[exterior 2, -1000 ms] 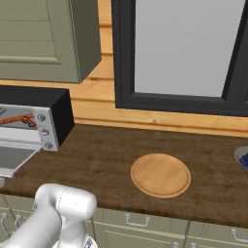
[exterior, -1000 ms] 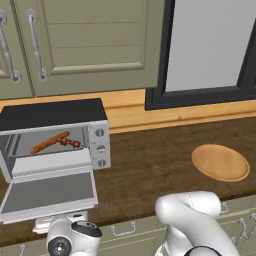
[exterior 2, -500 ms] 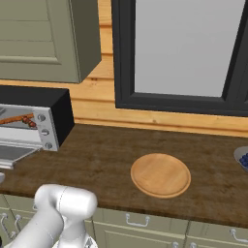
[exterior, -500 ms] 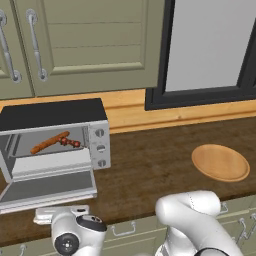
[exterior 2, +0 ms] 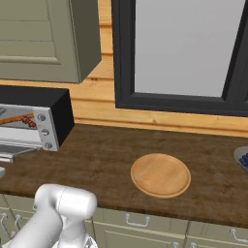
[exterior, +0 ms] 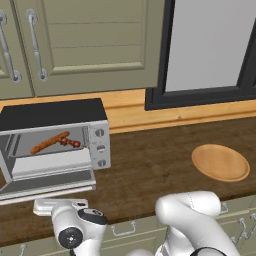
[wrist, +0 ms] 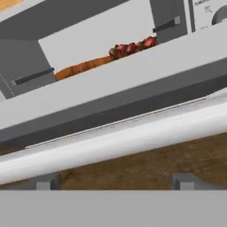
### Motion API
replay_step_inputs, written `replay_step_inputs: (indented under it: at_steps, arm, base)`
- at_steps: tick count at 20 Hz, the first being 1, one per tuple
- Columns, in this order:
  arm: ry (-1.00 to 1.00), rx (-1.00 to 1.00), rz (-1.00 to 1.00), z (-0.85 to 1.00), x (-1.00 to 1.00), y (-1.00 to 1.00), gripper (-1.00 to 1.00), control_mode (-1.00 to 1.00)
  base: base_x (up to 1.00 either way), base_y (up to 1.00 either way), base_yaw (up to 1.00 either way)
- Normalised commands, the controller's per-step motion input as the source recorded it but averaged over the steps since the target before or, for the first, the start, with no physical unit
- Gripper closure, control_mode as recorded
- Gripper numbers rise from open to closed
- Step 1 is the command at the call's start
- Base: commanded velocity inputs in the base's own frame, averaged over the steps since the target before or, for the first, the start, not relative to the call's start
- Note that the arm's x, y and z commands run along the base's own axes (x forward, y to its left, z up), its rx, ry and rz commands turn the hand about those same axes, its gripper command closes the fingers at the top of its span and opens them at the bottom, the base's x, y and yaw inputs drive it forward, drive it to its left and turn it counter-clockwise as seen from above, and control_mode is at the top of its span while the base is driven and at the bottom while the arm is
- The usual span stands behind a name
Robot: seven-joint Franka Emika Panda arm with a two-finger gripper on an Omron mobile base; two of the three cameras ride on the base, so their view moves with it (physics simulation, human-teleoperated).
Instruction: Pick up the kebab skewer and baguette bread, and place them inside the toaster oven. Close the toaster oven door and start by setting the timer.
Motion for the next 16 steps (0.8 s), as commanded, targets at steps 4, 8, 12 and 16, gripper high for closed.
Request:
replay_step_inputs:
  at_steps: [4,8,12,16]
  arm:
    - [-0.07,0.12,0.0,0.45,0.2,0.0,-1.0,-1.0]
    - [-0.02,0.12,0.0,0.54,0.26,0.0,-1.0,-1.0]
    - [0.0,0.11,0.0,0.52,0.27,0.0,-1.0,-1.0]
    - [0.0,0.1,0.0,0.5,0.25,0.0,-1.0,-1.0]
  base:
    - [0.0,0.0,0.0]
    - [0.0,0.0,0.0]
    - [0.0,0.0,0.0]
    - [0.0,0.0,0.0]
